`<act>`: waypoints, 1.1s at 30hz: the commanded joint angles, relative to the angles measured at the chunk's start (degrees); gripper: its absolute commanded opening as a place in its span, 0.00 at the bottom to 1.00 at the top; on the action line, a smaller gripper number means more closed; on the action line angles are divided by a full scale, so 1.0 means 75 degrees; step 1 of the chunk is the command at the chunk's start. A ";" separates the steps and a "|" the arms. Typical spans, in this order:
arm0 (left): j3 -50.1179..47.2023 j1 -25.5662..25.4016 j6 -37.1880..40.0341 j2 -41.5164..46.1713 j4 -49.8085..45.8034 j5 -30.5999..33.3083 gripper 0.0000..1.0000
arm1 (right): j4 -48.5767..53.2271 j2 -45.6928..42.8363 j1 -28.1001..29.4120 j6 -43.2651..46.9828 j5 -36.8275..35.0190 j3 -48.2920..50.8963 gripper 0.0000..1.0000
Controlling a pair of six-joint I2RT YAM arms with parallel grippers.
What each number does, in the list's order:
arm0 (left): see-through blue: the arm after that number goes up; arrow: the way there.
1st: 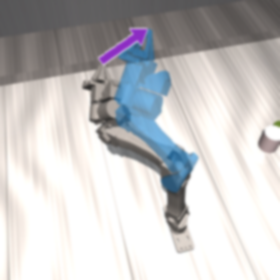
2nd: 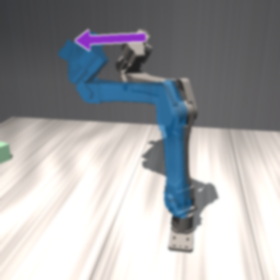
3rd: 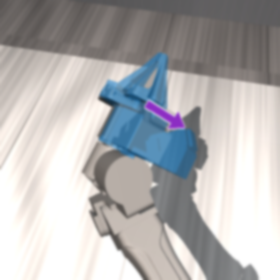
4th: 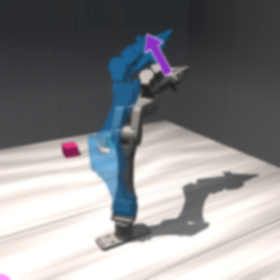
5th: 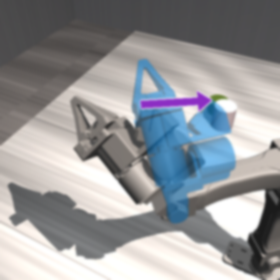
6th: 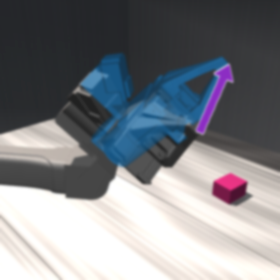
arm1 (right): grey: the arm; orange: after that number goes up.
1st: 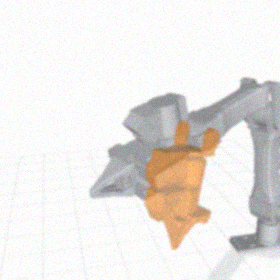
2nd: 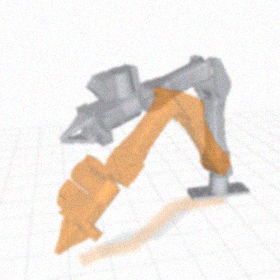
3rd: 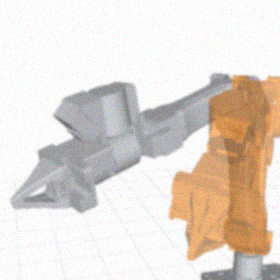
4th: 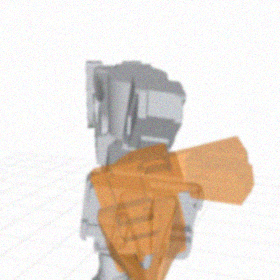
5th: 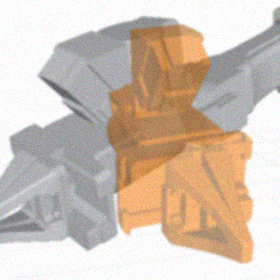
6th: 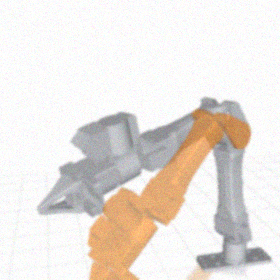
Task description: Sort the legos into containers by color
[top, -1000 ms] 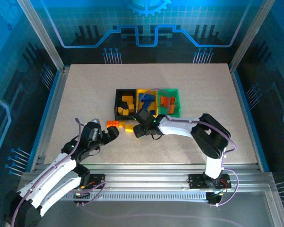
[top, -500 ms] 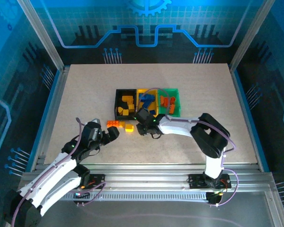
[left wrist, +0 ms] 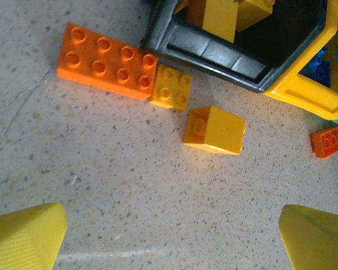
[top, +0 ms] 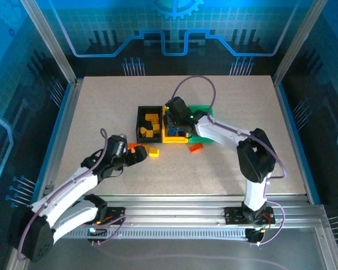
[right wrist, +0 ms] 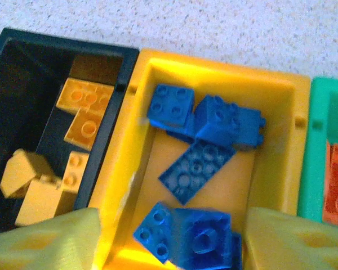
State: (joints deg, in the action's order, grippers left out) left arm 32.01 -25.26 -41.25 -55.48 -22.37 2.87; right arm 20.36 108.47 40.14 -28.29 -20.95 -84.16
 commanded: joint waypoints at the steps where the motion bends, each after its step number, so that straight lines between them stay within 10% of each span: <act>1: 0.0597 -0.0255 0.0648 -0.0641 0.0137 -0.0012 0.94 | 0.0303 0.0107 -0.0131 0.0069 -0.0025 -0.0479 0.81; 21: 0.2832 -0.2023 0.1167 -0.5469 0.0468 0.2836 0.65 | -0.0722 -0.3788 -0.0140 -0.0628 0.0089 0.3439 0.84; 33: 0.2475 -0.2725 0.0701 -0.4093 0.0445 0.2656 0.35 | -0.0582 -0.4686 -0.0170 -0.0721 -0.0051 0.4215 0.84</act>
State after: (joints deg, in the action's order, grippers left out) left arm 51.37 -44.05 -33.71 -94.41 -18.11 23.20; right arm 16.19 75.16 39.29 -32.21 -20.16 -54.65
